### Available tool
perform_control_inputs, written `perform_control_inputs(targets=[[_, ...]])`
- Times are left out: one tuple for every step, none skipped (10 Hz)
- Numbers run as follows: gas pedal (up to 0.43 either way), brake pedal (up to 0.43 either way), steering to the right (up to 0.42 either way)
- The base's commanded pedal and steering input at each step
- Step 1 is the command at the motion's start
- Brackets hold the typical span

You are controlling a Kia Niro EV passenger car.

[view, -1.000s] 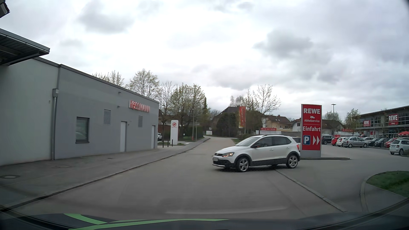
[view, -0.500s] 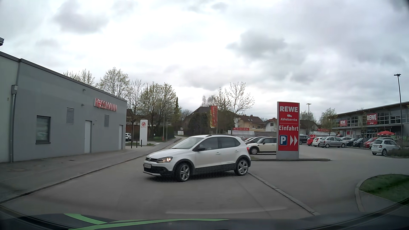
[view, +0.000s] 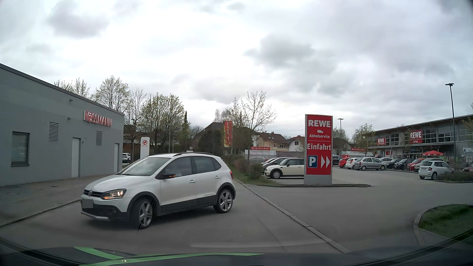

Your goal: Follow the waypoints while adhering to traffic rules and regulations

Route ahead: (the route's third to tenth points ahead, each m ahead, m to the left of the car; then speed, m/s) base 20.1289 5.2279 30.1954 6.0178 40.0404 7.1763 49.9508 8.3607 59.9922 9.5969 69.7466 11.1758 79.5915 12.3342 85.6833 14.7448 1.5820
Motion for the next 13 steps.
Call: perform_control_inputs(targets=[[0.000,0.177,0.175],[0.000,0.128,0.147],[0.000,0.110,0.121],[0.000,0.018,0.087],[0.000,0.000,0.055],[0.000,0.000,0.022],[0.000,0.000,-0.015],[0.000,0.000,-0.053],[0.000,0.000,-0.084],[0.000,0.000,-0.102],[0.020,0.000,-0.117],[0.039,0.000,-0.123],[0.047,0.000,-0.120]])
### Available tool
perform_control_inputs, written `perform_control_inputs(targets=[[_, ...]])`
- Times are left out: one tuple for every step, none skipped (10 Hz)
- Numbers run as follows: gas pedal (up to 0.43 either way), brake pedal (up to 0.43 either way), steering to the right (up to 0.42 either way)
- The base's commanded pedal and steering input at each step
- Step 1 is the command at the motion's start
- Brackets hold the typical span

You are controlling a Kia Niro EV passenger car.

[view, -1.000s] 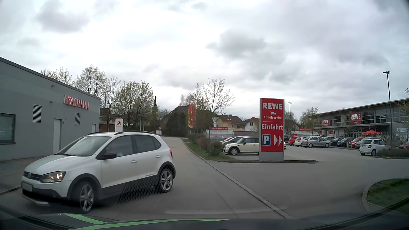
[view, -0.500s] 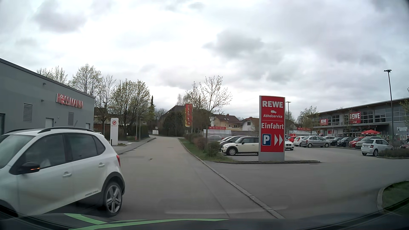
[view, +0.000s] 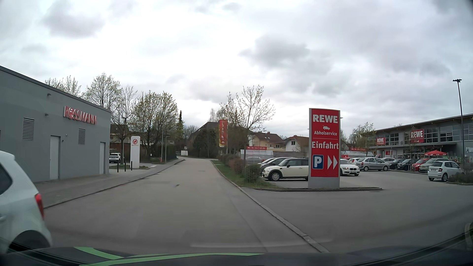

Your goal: Follow the waypoints while adhering to traffic rules and regulations

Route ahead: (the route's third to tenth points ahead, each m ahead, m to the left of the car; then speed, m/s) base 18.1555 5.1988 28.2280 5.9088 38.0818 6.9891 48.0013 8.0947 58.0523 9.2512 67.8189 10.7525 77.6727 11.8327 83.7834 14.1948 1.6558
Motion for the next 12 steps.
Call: perform_control_inputs(targets=[[0.067,0.000,-0.119],[0.079,0.000,-0.123],[0.098,0.000,-0.130],[0.130,0.000,-0.137],[0.150,0.000,-0.142],[0.150,0.000,-0.142],[0.150,0.000,-0.138],[0.150,0.000,-0.128],[0.150,0.000,-0.120],[0.150,0.000,-0.109],[0.150,0.000,-0.097],[0.150,0.000,-0.088]])
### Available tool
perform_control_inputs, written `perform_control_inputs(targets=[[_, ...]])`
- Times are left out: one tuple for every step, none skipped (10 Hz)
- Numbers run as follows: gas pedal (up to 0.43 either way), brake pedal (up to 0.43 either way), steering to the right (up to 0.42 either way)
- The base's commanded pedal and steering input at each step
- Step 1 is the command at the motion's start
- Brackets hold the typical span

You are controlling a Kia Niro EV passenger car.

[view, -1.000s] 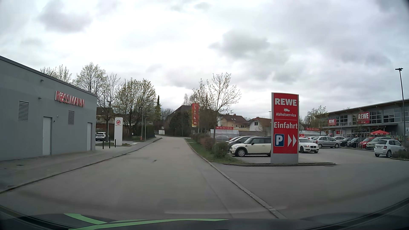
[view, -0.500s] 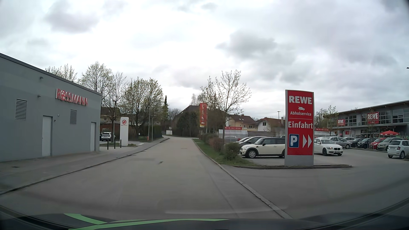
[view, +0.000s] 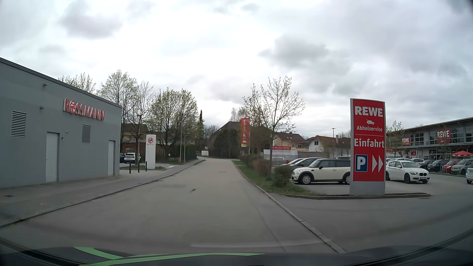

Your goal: Follow the waypoints while adhering to traffic rules and regulations

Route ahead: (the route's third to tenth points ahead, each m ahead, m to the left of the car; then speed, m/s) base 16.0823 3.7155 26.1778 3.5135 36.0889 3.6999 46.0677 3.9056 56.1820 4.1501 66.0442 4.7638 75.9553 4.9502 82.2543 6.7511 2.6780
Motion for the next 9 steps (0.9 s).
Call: perform_control_inputs(targets=[[0.150,0.000,-0.076],[0.150,0.000,-0.065],[0.150,0.000,-0.060],[0.150,0.000,-0.058],[0.150,0.000,-0.058],[0.150,0.000,-0.058],[0.150,0.000,-0.058],[0.150,0.000,-0.057],[0.150,0.000,-0.056]])
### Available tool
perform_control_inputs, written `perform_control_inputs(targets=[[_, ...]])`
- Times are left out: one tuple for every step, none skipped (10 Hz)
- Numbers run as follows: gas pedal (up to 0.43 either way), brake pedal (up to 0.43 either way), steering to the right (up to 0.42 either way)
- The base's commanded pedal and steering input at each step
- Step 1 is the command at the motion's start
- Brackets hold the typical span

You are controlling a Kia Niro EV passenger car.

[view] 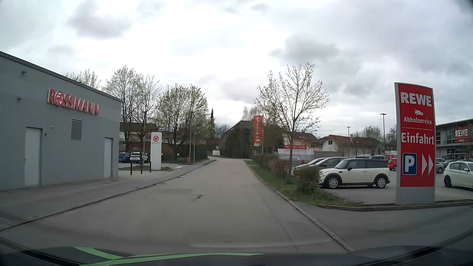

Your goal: Follow the waypoints while adhering to traffic rules and regulations

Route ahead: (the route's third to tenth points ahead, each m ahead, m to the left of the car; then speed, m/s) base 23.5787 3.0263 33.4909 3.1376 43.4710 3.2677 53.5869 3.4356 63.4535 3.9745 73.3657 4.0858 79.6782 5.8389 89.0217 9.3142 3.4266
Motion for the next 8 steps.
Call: perform_control_inputs(targets=[[0.150,0.000,-0.054],[0.150,0.000,-0.050],[0.150,0.000,-0.045],[0.150,0.000,-0.042],[0.150,0.000,-0.039],[0.150,0.000,-0.034],[0.150,0.000,-0.025],[0.150,0.000,-0.019]])
